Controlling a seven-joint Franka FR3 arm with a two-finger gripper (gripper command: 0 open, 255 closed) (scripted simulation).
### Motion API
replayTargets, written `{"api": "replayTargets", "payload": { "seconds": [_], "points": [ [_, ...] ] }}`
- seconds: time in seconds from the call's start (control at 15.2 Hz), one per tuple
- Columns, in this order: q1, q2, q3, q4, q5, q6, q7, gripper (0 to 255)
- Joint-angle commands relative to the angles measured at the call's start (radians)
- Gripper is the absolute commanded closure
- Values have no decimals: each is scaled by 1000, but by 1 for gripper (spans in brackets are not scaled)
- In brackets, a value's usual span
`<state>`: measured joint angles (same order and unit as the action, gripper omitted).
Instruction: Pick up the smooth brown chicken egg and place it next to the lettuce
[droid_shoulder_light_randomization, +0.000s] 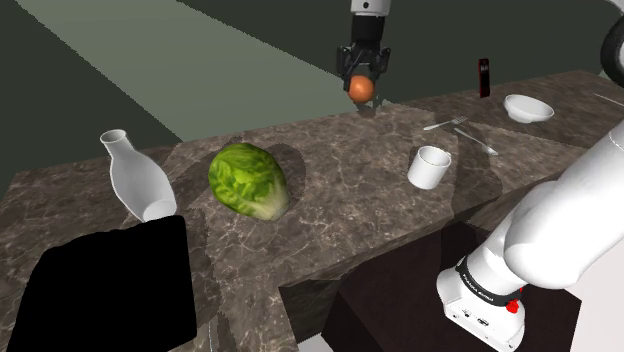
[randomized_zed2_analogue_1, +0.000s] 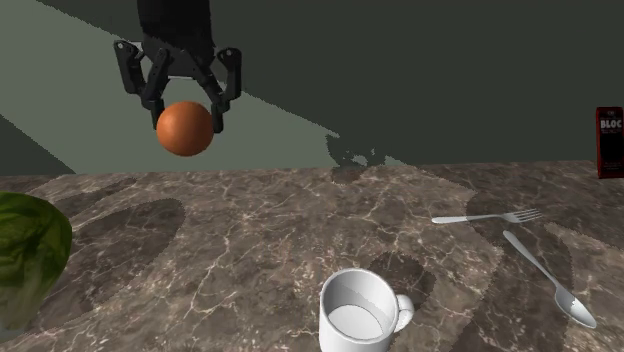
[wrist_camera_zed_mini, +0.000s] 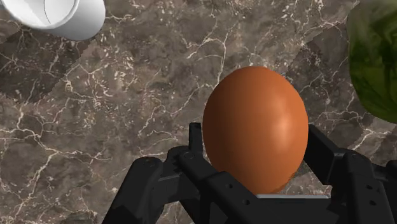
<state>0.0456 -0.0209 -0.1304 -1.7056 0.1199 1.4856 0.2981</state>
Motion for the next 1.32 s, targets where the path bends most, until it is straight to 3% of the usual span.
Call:
{"api": "replayTargets", "payload": {
  "seconds": [0.0,0.59,1.25],
  "points": [
    [23,-36,24,-43,6,13,48,255],
    [122,-130,145,-155,52,64,260,255],
    [123,-130,148,-290,55,197,240,255]
  ]
}}
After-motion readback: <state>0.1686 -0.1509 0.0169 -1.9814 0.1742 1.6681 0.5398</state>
